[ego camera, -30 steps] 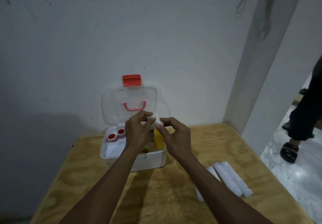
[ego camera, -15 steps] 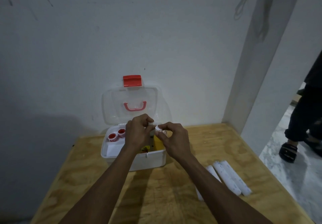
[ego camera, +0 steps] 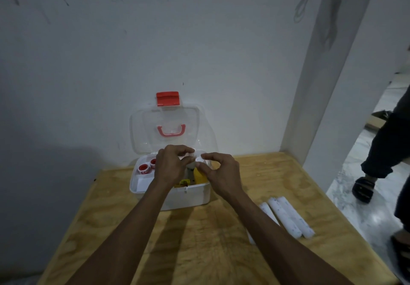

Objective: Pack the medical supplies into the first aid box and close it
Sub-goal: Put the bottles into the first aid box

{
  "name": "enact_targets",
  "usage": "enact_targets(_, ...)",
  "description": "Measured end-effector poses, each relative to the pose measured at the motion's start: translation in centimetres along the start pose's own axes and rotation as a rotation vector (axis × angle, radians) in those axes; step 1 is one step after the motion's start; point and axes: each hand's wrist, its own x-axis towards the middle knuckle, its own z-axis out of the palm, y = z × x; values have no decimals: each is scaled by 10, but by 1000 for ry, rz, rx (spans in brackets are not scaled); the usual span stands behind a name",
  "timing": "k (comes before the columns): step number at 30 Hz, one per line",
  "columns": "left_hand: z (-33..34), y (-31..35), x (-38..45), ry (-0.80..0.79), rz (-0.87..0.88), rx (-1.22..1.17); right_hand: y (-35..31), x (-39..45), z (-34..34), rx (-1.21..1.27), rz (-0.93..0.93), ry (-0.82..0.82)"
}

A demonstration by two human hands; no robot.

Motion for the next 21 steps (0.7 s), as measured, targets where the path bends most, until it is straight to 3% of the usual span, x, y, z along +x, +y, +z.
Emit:
enact_targets(4, -12, 7, -4, 23, 26, 29, -5, -1, -16, 34, 12, 27)
enact_targets(11, -25, 57, -38, 244, 91, -85, 6, -14, -80, 21, 85, 174)
enact_targets(15, -8, 87, -69, 166, 124, -152, 23, -32, -122, -35, 139, 196)
enact_targets(21, 45, 83, -111, -86, -10, -56, 39, -72, -146, -262, 247, 96)
